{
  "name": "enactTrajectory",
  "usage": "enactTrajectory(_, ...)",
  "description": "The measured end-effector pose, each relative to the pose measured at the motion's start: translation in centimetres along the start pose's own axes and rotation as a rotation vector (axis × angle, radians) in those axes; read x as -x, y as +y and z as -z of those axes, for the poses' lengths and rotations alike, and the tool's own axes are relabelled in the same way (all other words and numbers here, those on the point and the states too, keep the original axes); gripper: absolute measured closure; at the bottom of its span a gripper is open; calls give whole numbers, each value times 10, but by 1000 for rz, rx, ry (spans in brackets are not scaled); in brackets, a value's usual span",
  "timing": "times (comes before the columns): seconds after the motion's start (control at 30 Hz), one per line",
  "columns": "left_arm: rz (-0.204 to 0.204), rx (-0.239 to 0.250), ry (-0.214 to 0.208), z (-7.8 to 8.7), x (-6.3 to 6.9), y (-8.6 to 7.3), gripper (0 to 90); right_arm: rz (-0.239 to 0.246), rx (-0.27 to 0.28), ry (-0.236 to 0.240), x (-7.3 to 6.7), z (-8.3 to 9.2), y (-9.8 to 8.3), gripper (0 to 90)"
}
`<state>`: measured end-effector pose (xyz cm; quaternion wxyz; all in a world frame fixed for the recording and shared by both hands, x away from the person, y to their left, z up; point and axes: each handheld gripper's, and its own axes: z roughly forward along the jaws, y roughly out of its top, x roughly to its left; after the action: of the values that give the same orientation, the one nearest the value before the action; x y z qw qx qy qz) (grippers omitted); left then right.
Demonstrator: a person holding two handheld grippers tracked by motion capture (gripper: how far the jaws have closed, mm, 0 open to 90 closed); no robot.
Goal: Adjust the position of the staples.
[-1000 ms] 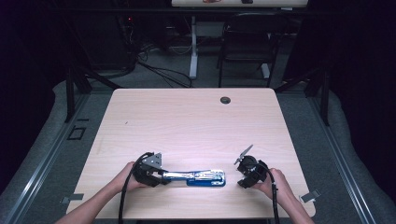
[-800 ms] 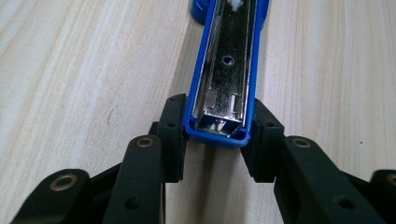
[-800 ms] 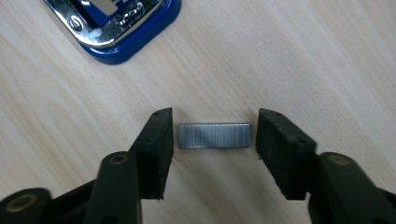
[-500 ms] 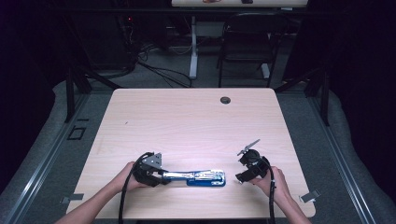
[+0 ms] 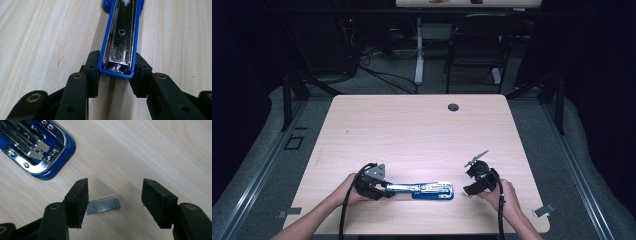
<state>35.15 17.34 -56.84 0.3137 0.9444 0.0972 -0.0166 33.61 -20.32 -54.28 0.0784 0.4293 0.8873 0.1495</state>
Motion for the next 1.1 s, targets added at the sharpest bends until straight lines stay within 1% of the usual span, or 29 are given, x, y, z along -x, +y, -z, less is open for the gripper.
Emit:
enactTrajectory(0.03,0,0,0,0,0,0,647,-6,2,3,-1,-2,-1,389)
enactTrajectory(0.17,-1,-1,1,0,0,0,646,-3,-27,-3,0,-4,-2,403)
enactTrajectory(0.23,-1,-2,1,0,0,0,646,4,-39,-18,0,-4,-3,415)
enactTrajectory(0.33,-2,-2,2,0,0,0,646,-2,-55,-22,1,-3,-4,424)
enactTrajectory(0.37,-2,-2,1,0,0,0,646,-3,-50,-25,2,-3,-5,430)
enactTrajectory(0.4,-2,-2,2,0,0,0,646,-5,-63,-21,2,-2,-5,433)
enactTrajectory(0.43,-2,-2,2,0,0,0,646,-9,-59,-21,3,-2,-6,435)
enactTrajectory(0.47,-2,-2,2,0,0,0,646,-6,-74,-21,3,0,-6,441)
enactTrajectory(0.5,-2,-1,2,0,0,0,646,9,-98,-21,5,2,-6,454)
enactTrajectory(0.53,-3,-2,2,0,0,0,646,-14,-67,-16,4,0,-8,467)
enactTrajectory(0.57,-3,-2,2,0,0,0,646,-11,-75,-14,4,1,-8,486)
enactTrajectory(0.6,-4,-2,1,0,0,0,646,-17,-70,-10,5,1,-10,502)
enactTrajectory(0.67,-5,-2,1,0,0,0,646,-17,-84,-9,7,2,-11,534)
enactTrajectory(0.7,-5,-2,1,0,0,0,646,-25,-83,-4,8,2,-11,550)
enactTrajectory(0.73,-5,-2,2,0,0,0,646,-19,-87,-8,9,3,-12,570)
enactTrajectory(0.8,-5,-2,1,0,0,0,647,-28,-83,1,10,3,-13,602)
enactTrajectory(0.83,-6,-3,1,0,0,0,647,-35,-84,21,10,4,-13,613)
enactTrajectory(0.87,-6,-3,1,0,0,0,646,-21,-95,20,12,6,-12,622)
enactTrajectory(0.9,-5,-2,1,0,0,0,646,-17,-101,25,13,7,-11,623)
enactTrajectory(0.93,-5,-2,2,0,0,0,646,-37,-77,32,12,6,-12,630)
enactTrajectory(0.97,-5,-3,1,0,0,0,647,-44,-72,38,12,6,-12,631)
enactTrajectory(1.0,-6,-3,1,0,0,0,646,-50,-69,44,12,6,-11,641)
enactTrajectory(1.03,-6,-3,1,0,0,0,646,-47,-72,45,12,6,-11,647)
enactTrajectory(1.1,-6,-2,1,0,0,0,646,-56,-76,42,13,5,-10,665)
